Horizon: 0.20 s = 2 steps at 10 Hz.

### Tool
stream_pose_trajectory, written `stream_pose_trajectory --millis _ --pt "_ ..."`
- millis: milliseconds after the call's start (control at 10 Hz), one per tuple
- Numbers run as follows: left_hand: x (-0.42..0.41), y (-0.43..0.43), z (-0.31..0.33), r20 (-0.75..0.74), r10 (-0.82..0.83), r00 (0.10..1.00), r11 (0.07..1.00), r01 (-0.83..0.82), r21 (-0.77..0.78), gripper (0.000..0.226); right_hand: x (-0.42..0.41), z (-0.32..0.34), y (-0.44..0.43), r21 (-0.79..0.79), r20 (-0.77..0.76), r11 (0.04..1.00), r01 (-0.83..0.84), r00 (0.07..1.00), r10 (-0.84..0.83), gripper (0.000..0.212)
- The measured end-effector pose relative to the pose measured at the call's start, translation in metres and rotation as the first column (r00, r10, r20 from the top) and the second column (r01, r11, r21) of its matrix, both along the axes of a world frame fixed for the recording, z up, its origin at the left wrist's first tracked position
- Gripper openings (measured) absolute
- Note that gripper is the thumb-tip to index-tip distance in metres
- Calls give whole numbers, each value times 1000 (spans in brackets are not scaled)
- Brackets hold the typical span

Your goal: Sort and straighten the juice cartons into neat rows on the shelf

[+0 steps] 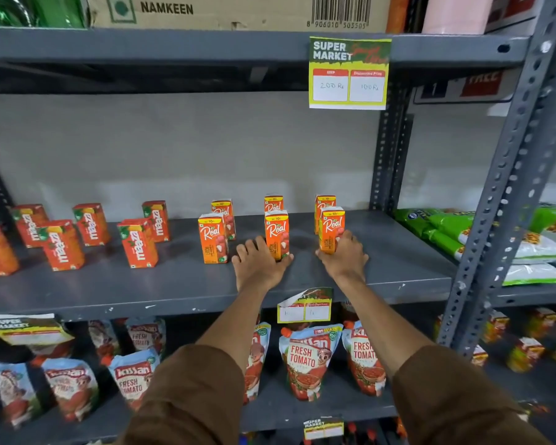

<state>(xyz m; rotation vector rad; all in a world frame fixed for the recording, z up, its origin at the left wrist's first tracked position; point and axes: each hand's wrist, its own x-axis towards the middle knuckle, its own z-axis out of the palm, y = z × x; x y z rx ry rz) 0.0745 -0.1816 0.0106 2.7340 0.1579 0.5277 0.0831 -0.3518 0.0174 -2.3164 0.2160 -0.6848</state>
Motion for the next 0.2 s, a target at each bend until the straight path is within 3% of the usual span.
stream_pose_trajectory --millis 200 --pt "-1 -4 5 54 30 998 1000 -29 -8 89 -1 9 2 16 -53 1000 -1 999 2 74"
